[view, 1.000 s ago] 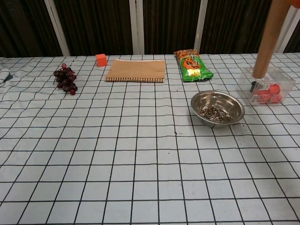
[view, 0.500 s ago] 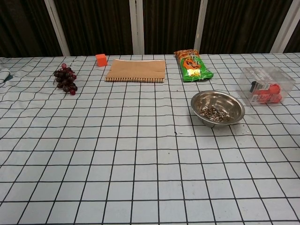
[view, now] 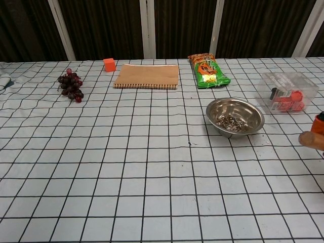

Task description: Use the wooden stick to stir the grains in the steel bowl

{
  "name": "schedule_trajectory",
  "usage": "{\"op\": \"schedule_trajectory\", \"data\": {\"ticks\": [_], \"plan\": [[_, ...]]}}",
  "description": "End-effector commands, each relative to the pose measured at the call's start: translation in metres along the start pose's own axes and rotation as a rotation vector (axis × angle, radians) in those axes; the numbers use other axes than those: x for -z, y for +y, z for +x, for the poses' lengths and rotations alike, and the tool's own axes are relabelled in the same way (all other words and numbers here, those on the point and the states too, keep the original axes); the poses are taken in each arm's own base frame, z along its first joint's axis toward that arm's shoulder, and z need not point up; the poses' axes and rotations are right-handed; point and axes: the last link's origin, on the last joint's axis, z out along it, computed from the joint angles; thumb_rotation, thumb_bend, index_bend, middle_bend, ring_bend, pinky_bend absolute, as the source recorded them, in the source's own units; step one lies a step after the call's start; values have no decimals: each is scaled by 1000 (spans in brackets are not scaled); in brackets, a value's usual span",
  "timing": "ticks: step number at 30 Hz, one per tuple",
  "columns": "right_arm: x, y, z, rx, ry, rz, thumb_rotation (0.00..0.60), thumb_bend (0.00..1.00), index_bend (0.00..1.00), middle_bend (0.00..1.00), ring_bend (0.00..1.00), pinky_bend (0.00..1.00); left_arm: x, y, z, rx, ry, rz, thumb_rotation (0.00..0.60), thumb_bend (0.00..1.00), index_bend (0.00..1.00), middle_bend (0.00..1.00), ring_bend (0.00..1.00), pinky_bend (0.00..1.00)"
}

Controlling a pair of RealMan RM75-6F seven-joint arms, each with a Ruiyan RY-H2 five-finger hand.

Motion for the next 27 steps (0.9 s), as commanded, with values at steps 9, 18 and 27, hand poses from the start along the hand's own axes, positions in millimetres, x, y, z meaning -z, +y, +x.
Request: {"op": "schedule_trajectory", "data": {"ticks": [9,18,27], "plan": [[-10,-23,-17,272,-22,-58,600,683,799,714,364,0,0,0,0,3,0,0,600,65,0,0,0,0],[-9,-35,-16,298,-45,-85,600,663,390,466,173,0,0,0,1,4,-1,-2,600,64,0,0,0,0],[-2,-43,-9,278,-45,-86,600,516,258,396,97,0,1,0,1,5,0,-3,600,64,0,0,0,0]]}}
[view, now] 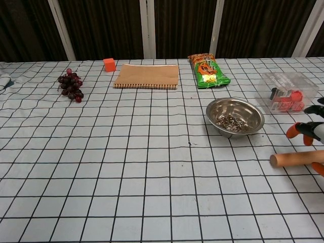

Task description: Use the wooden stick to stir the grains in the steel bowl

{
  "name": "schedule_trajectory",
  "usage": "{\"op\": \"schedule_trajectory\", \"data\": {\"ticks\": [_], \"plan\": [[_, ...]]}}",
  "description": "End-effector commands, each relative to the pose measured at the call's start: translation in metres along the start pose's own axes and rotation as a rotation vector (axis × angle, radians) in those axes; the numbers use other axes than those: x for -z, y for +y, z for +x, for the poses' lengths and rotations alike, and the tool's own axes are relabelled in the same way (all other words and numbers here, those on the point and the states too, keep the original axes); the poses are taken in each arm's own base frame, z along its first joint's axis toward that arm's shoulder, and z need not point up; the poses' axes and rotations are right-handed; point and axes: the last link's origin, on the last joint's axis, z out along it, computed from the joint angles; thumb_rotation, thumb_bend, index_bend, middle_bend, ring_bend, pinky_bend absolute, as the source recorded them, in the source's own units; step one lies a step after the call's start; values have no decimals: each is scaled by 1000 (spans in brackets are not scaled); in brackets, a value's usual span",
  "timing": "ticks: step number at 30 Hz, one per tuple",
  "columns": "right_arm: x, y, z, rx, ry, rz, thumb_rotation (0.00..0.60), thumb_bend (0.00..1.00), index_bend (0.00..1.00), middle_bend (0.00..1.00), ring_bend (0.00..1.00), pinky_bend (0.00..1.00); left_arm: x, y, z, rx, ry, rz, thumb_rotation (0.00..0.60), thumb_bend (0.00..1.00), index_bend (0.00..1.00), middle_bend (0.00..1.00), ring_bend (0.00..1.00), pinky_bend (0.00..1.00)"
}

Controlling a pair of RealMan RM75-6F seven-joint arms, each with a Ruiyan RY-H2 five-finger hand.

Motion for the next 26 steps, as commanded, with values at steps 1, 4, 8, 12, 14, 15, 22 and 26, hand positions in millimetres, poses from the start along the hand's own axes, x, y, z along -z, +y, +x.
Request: {"op": "schedule_trajectory", "data": {"ticks": [1,4,8,12,14,15,22,26], "plan": [[4,2,4,1,11,1,600,516,258,396,97,0,0,0,0,1,0,0,600,64,0,0,0,0],[9,14,15,-28,51,-24,600,515,258,396,97,0,0,0,1,0,1,0,600,64,0,0,0,0],[19,45,33,-115,106,-93,600,516,241,384,91,0,1,-1,1,-3,1,-2,600,64,0,0,0,0],[29,66,45,-202,127,-141,600,515,122,318,43,0,1,-1,1,-11,3,-5,600,64,0,0,0,0],[36,78,51,-251,144,-169,600,515,23,224,8,0,1,-1,1,-19,5,-8,600,64,0,0,0,0],[39,83,52,-268,148,-178,600,515,6,176,2,0,1,-1,1,-23,6,-9,600,64,0,0,0,0],[68,115,60,-381,159,-215,600,418,0,0,0,0,0,-2,2,-71,27,-22,600,65,0,0,0,0],[74,119,53,-399,131,-226,600,390,0,0,0,0,0,-3,2,-111,42,-28,600,65,0,0,0,0]]}}
